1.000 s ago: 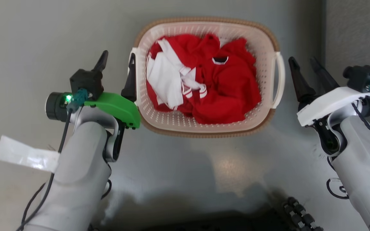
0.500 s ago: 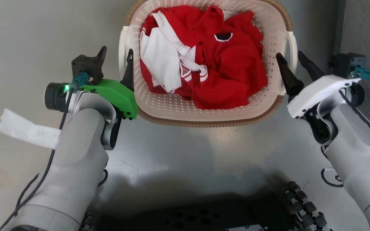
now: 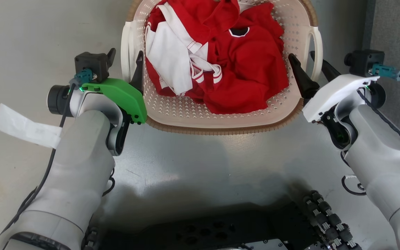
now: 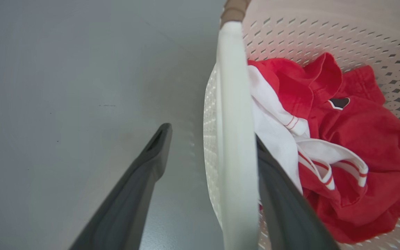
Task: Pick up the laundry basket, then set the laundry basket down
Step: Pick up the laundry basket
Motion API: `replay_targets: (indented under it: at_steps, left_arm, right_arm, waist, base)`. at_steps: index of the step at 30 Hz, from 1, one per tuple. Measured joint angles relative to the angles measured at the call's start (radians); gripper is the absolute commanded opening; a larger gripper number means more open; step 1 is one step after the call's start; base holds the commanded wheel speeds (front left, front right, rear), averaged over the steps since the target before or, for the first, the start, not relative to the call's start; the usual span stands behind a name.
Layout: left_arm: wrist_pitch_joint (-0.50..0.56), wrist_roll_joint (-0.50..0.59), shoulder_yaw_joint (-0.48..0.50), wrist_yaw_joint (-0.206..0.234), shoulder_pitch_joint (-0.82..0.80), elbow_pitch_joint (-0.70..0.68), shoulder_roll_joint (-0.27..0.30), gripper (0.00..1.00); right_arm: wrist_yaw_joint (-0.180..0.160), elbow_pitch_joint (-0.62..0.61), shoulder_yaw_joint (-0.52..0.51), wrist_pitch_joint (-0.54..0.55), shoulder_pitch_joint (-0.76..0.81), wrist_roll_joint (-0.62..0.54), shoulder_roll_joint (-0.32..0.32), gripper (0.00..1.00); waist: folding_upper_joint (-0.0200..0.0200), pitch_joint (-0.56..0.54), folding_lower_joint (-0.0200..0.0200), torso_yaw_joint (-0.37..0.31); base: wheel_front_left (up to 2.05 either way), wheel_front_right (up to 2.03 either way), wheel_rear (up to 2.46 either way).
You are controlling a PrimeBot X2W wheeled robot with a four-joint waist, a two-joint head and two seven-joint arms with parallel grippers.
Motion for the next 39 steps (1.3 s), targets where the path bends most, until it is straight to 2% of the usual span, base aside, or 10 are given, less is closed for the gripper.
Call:
replay_targets:
  at_steps: [1,2,3,4,5,6,14,25,33,39]
  left_arm:
    - [0.000,-0.004,-0.004,0.000,-0.004,0.004,0.000,0.89]
    - [0.000,-0.009,-0.009,-0.001,-0.008,0.008,0.000,0.81]
    - [0.000,-0.013,-0.014,-0.006,-0.010,0.011,0.000,0.54]
    - [0.000,-0.017,-0.018,-0.009,-0.012,0.014,0.000,0.46]
    - [0.000,-0.020,-0.022,-0.011,-0.015,0.016,-0.001,0.23]
    - [0.000,-0.023,-0.027,-0.014,-0.017,0.020,-0.003,0.00]
    - [-0.009,-0.066,-0.054,-0.017,-0.037,0.050,-0.013,0.00]
    - [-0.009,-0.127,-0.091,-0.028,-0.035,0.108,-0.014,0.00]
    - [-0.009,-0.175,-0.122,-0.052,-0.006,0.139,-0.014,0.00]
    - [0.001,-0.230,-0.145,-0.064,0.041,0.156,-0.015,0.00]
  right_arm:
    - [0.000,0.003,0.005,0.000,-0.005,0.005,0.000,0.52]
    - [0.000,0.006,0.010,0.000,-0.009,0.009,0.000,0.49]
    - [0.000,0.012,0.014,0.000,-0.012,0.012,0.000,0.39]
    - [0.000,0.018,0.018,0.000,-0.017,0.013,0.000,0.35]
    - [0.000,0.023,0.022,0.000,-0.020,0.017,-0.002,0.23]
    - [0.000,0.026,0.026,0.000,-0.023,0.023,-0.002,0.00]
    - [-0.001,0.046,0.054,-0.012,-0.042,0.055,-0.003,0.00]
    - [-0.002,0.091,0.110,-0.013,-0.047,0.088,0.011,0.00]
    - [-0.002,0.124,0.158,-0.010,-0.044,0.123,0.016,0.00]
    - [-0.001,0.154,0.199,0.035,-0.033,0.154,0.021,0.00]
  waist:
    - [0.0000,0.001,0.0000,0.000]
    - [0.0000,0.002,0.0000,0.000]
    - [0.0000,0.003,0.0000,0.000]
    - [0.0000,0.004,0.0000,0.000]
    - [0.0000,0.005,0.0000,-0.001]
    - [0.0000,0.006,0.0000,-0.001]
    - [0.0000,0.006,-0.0001,-0.001]
    - [0.0000,-0.049,-0.0001,-0.001]
    - [0.0000,-0.133,-0.0001,-0.003]
    - [0.0000,-0.222,0.0000,-0.001]
  base:
    - [0.00,0.00,0.00]
    - [0.00,0.00,0.00]
    - [0.00,0.00,0.00]
    - [0.00,0.00,0.00]
    - [0.00,0.00,0.00]
    - [0.00,0.00,0.00]
    - [0.00,0.00,0.00]
    - [0.00,0.00,0.00]
    - [0.00,0.00,0.00]
    - [0.00,0.00,0.00]
